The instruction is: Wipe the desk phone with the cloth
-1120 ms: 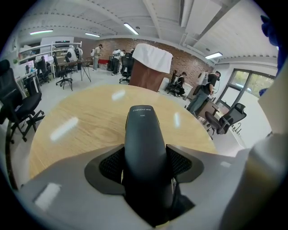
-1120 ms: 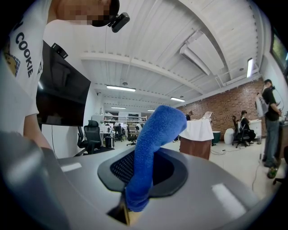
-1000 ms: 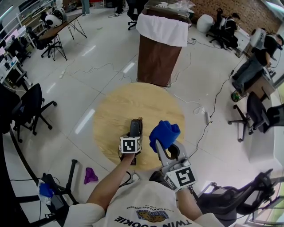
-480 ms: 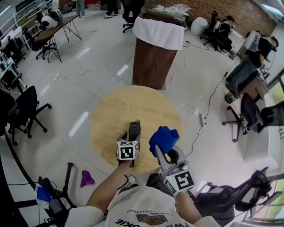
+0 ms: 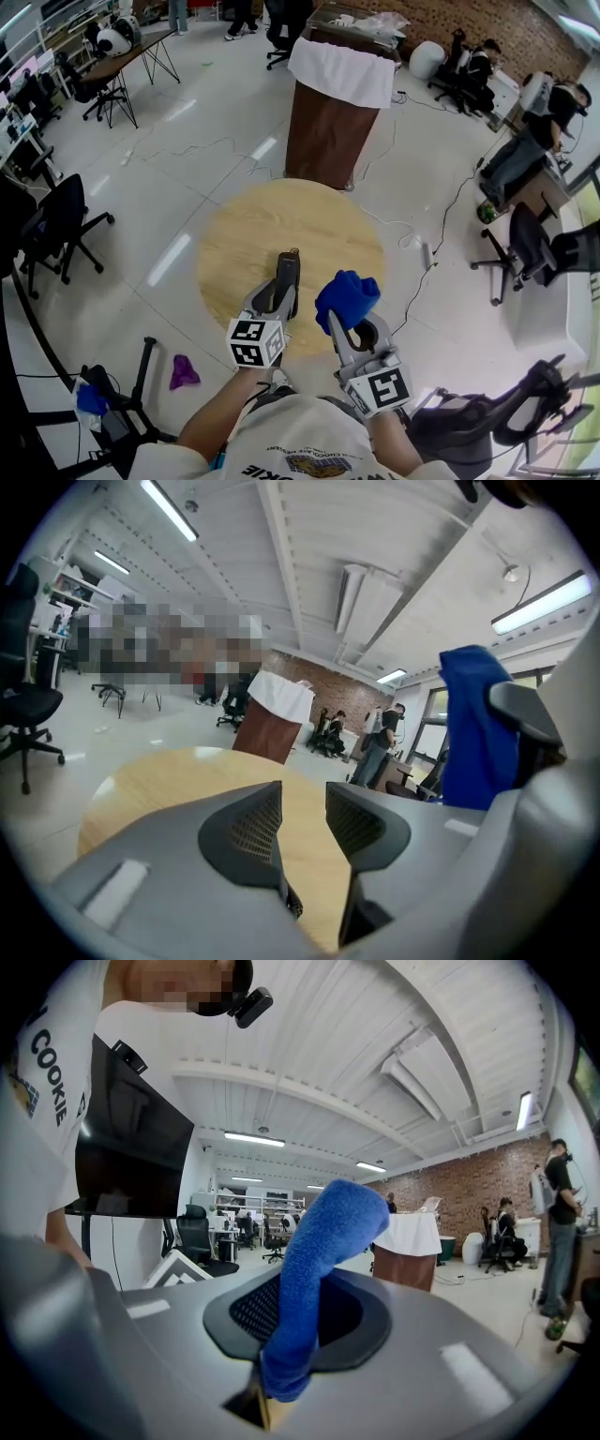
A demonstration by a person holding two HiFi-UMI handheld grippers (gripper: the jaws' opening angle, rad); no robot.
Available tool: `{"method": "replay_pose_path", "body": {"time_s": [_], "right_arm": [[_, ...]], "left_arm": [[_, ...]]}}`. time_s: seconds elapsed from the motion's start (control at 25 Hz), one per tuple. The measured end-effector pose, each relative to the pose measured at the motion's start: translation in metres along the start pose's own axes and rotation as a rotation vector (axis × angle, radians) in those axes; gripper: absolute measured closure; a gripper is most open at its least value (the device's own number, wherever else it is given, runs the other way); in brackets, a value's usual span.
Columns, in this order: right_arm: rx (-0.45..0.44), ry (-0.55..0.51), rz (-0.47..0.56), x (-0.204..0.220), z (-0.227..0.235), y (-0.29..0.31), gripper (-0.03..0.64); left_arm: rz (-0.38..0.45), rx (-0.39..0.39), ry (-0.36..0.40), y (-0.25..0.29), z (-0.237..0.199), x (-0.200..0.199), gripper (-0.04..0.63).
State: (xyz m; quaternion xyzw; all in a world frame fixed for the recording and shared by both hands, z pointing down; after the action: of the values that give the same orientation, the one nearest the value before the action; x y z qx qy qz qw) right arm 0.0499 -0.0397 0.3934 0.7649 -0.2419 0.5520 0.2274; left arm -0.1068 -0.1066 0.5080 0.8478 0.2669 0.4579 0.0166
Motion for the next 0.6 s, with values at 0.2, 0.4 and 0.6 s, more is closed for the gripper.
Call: {"method": "replay_pose_path", "body": {"time_s": [0.2,0.4,0.6], "right_arm": [[-0.022,-0.014,0.038,-0.011,-0.008,-0.019,0.552],[-0.034,-0.029,0.052,-0.019,-0.018,-0.054,0.552],[-0.042,-0.031,0.083,-0.026,-0.028,-0.101,0.552]], "left_arm": [[0.071,0.059,0.036,-0.042,0.034,-0.008,0.513],[0.141,0.098,0.086,-0.08,0.074,-0.003,0.514],[0.188,0.138,0.124,-0.127,0.117,0.012,0.58]]}}
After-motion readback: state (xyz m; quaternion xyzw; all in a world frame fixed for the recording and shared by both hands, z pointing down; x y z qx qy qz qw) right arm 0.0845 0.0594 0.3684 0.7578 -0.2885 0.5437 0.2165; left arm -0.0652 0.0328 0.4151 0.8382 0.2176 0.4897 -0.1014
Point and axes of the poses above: the fingertips, and each gripper's own axes: y forward along the fingers, z to its right, x out of its underside, the point moved 6 cm from there along -y, backward along the fingers, and after that the axes turned 15 degrees about -y, right-handed, at the moved point
